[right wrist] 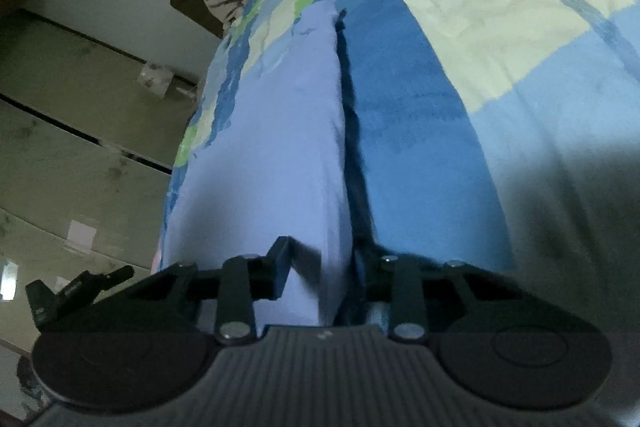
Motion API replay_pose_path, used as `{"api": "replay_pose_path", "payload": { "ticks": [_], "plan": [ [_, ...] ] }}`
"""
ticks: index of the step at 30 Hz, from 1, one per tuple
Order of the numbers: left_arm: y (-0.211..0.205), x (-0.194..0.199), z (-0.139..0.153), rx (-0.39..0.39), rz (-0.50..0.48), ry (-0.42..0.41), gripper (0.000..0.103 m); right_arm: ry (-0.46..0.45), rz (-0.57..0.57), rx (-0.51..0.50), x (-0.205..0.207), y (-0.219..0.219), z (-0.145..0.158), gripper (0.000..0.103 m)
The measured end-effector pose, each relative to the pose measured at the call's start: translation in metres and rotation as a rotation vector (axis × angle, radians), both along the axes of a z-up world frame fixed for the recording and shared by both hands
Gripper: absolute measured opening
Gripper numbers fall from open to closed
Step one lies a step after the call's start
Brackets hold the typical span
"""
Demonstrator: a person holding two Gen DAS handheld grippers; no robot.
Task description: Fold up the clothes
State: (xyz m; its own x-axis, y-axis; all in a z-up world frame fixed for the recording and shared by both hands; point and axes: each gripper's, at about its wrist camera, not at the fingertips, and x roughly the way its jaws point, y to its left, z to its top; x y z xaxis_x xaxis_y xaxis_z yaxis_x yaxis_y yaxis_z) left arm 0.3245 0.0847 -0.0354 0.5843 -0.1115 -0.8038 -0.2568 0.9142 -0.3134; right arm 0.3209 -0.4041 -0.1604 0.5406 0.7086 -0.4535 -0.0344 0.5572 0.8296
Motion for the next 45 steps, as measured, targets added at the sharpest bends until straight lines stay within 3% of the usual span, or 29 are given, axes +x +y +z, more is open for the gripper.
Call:
{"api": "replay_pose_path", "payload": {
  "ticks": [6, 11, 16, 23, 29, 36, 45],
  "plan": [
    [0.013, 0.0, -0.032, -0.024, 0.035, 0.076, 0.085, -0.019, 0.0, 0.037, 0.028, -0.005, 0.002, 0.035],
    [0.016, 0.002, -0.041, -0.027, 0.025, 0.086, 0.084, -0.029, 0.011, 0.056, 0.054, -0.003, 0.0, 0.034],
    [0.015, 0.006, -0.039, -0.026, 0.024, 0.105, 0.085, -0.054, 0.039, -0.062, 0.06, 0.016, 0.016, 0.014],
    [0.017, 0.006, -0.024, 0.04, -0.004, 0.104, 0.085, -0.059, 0.056, -0.116, 0.053, 0.028, 0.057, 0.013],
    [0.03, 0.007, -0.028, 0.031, -0.022, 0.142, 0.085, -0.065, 0.075, -0.152, 0.062, 0.066, 0.091, 0.013],
    [0.041, 0.002, -0.024, -0.015, -0.04, 0.117, 0.085, -0.06, 0.115, -0.169, 0.078, 0.117, 0.116, 0.013],
    [0.057, -0.004, -0.014, -0.037, -0.079, 0.086, 0.085, -0.023, 0.198, -0.184, 0.086, 0.196, 0.115, 0.013]
  ]
}}
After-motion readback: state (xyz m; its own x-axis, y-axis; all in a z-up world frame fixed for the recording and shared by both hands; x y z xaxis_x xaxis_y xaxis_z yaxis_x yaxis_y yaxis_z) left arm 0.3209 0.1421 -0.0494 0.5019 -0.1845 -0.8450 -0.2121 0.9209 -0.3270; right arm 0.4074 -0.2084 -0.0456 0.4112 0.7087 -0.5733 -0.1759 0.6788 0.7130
